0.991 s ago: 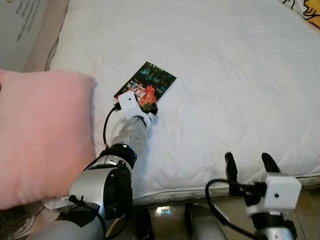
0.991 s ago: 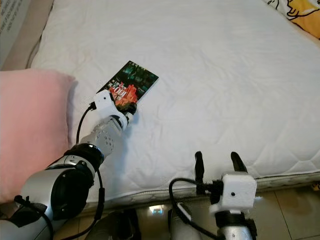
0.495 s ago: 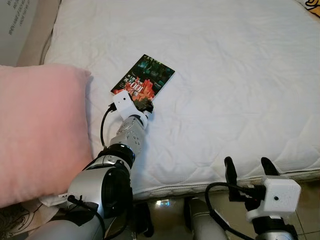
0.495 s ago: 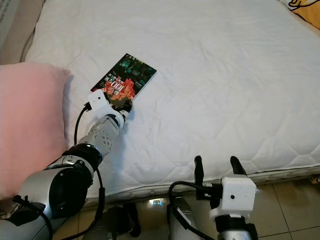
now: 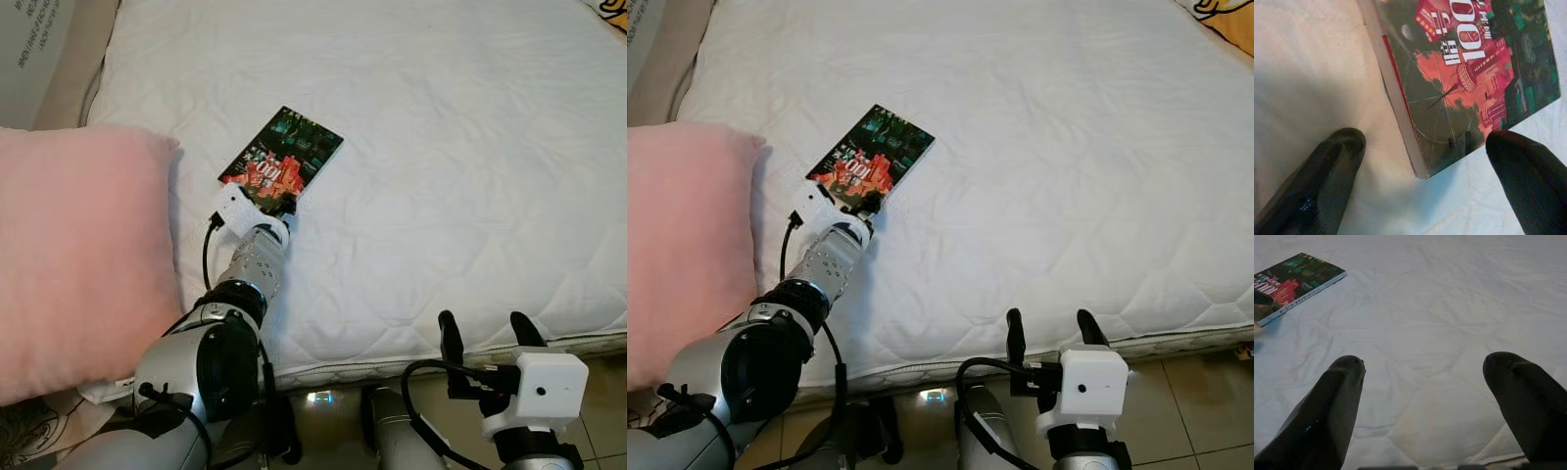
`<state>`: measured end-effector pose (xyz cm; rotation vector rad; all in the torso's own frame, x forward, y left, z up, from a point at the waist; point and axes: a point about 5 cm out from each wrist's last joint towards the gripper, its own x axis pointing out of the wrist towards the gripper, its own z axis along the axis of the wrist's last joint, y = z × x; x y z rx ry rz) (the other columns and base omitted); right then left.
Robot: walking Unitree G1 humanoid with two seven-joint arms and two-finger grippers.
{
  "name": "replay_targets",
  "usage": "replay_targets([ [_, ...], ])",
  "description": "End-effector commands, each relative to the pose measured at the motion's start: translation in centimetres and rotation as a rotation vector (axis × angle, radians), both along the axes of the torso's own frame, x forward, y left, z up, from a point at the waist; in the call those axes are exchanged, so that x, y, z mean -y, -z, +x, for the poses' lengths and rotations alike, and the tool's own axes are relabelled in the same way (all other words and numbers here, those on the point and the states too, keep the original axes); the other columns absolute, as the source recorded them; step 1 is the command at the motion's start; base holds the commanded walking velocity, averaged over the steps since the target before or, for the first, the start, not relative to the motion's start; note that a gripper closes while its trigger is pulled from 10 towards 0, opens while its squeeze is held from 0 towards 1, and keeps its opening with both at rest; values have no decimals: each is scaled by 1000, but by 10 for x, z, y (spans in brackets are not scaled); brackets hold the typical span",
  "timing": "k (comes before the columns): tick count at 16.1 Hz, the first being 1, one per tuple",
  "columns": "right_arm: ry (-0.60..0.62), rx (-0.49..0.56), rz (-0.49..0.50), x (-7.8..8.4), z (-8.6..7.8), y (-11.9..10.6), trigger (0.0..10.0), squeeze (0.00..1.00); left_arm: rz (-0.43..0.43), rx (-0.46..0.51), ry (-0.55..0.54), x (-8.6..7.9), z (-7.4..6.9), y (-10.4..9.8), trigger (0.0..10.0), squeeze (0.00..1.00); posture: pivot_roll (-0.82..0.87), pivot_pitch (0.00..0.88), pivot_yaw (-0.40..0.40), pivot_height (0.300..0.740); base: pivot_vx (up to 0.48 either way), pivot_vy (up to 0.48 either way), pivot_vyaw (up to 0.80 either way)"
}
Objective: Clean up the room
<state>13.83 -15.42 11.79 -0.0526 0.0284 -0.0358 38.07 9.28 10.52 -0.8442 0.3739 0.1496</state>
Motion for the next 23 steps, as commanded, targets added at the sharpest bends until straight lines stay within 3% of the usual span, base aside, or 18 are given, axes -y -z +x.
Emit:
replay_targets([
  [1,0,-10,-7,0,-4,-2,10000,0,-98,-88,49,20,-11,17,10000,0,-458,315,49,740,0,0,0],
  [3,-2,-14,-5,-1,-3,-2,10000,0,-151,-76,72,31,-12,15,10000,0,-457,314,50,740,0,0,0],
  [9,-2,-12,-2,-2,-1,-1,10000,0,-223,-9,141,44,-9,2,10000,0,-447,310,55,740,0,0,0],
  [12,-4,-10,-1,-2,1,1,10000,0,-20,71,306,59,-11,-2,10000,0,-433,307,59,740,0,0,0],
  [13,-5,-8,1,-2,3,1,10000,0,13,86,352,66,-14,0,10000,0,-426,306,58,740,0,0,0],
  [18,-16,-8,3,-4,5,3,10000,0,165,94,395,64,-17,7,10000,0,-424,304,59,740,0,0,0],
  [20,-16,-5,3,-4,6,3,10000,0,179,117,394,62,-15,2,10000,0,-418,299,59,740,0,0,0],
  [22,-20,-3,4,-4,8,4,10000,0,249,147,395,60,-12,-2,10000,0,-410,298,57,740,0,0,0],
  [23,-24,-3,5,-5,9,4,10000,0,329,162,400,59,-11,-3,10000,0,-410,299,56,740,0,0,0],
])
